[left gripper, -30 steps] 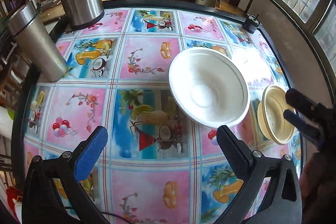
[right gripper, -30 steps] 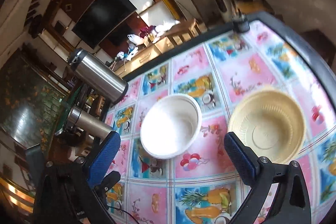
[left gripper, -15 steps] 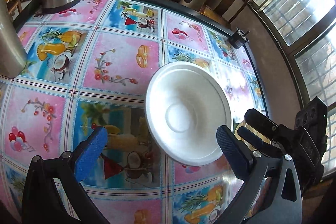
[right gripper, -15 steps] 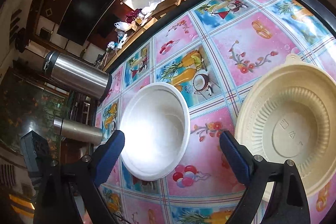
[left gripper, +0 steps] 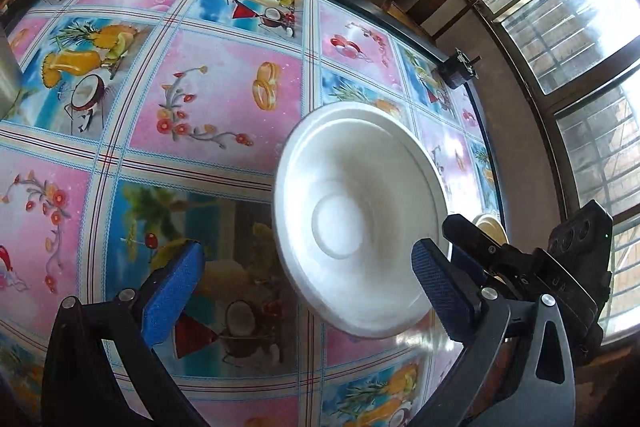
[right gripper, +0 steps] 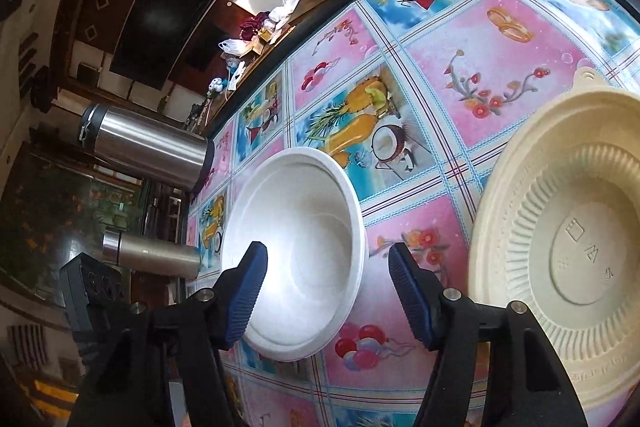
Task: Organize plates and bowls
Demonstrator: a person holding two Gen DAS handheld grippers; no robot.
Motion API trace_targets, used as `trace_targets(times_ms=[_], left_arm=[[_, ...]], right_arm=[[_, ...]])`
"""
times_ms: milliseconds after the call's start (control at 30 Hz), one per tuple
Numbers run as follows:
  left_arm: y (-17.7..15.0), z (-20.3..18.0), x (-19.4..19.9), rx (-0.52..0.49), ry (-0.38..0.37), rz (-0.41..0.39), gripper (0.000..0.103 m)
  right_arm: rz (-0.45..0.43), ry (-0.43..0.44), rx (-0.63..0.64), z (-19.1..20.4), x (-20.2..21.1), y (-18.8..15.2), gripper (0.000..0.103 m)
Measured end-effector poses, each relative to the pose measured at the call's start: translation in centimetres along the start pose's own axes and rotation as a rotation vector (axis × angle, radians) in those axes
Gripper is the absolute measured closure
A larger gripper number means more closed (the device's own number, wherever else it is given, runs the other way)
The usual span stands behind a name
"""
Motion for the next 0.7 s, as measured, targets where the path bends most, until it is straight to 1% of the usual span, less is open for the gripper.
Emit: trace_targets(times_ms=[33,100,167,267,333,367,400,433,500,533,600,700], left_arm=[[0.0,0.2,-0.1,0.008,-0.006,0.000,0.000],[0.0,0.4,-0.2,0.028,-0.034,0.002,0.001],[0.0,0.6,-0.1,0.042,-0.037,-0.009,0.005],[0.0,0.4,-0.4,0.029,-0.003,-0.023,0.019],[-0.1,0.3,-1.0,0.026,-0.008,0.000,0.037],[-0.2,0.2,-1.3,0.027,-0.016,0.010,0.043],[-0.2,0.2,-1.5,0.027,-0.020,0.019,0.052],[-0.3,0.2,-1.6,0.027,-0.019,0.022,0.058],[-0.2,0.5,-1.5,0.036,-0.007,0.015,0.063],[-0.2,0.7,-1.4,0.043,-0.004,0.008,0.068],[0.0,1.1,-0.8,0.056,-0.004,-0.007,0.073],[0.1,1.2,0.2,0.047,0.021,-0.048,0.075]], right_arm=[[-0.008,-0.004,-0.008,-0.2,0.0,0.0,0.049],[-0.017,-0.013,-0.011,-0.5,0.0,0.2,0.054],[-0.016,-0.003,-0.020,-0.6,0.1,0.3,0.055],[-0.019,-0.003,-0.018,-0.6,0.1,0.3,0.055],[-0.018,-0.003,-0.018,-0.6,0.0,0.2,0.055],[-0.017,-0.004,-0.018,-0.7,-0.1,0.2,0.055],[-0.016,-0.006,-0.019,-0.7,-0.2,0.2,0.055],[-0.013,-0.007,-0.020,-0.7,-0.4,0.2,0.055],[-0.005,-0.002,-0.025,-0.8,-0.7,0.1,0.055],[-0.005,-0.001,-0.025,-0.8,-0.8,0.1,0.055],[-0.008,-0.001,-0.024,-0.8,-0.8,0.1,0.055],[-0.015,0.002,-0.020,-0.7,-0.6,0.0,0.056]])
Point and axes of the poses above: each gripper's, at about its wrist camera, not at the fingertips, and x roughly against the way its jaws point, z to its left, y to its top, the point moved 1 cm from there along -x, roughly the way its jaws point, and after that the axes turned 9 degrees about y, right-handed, at the moved point
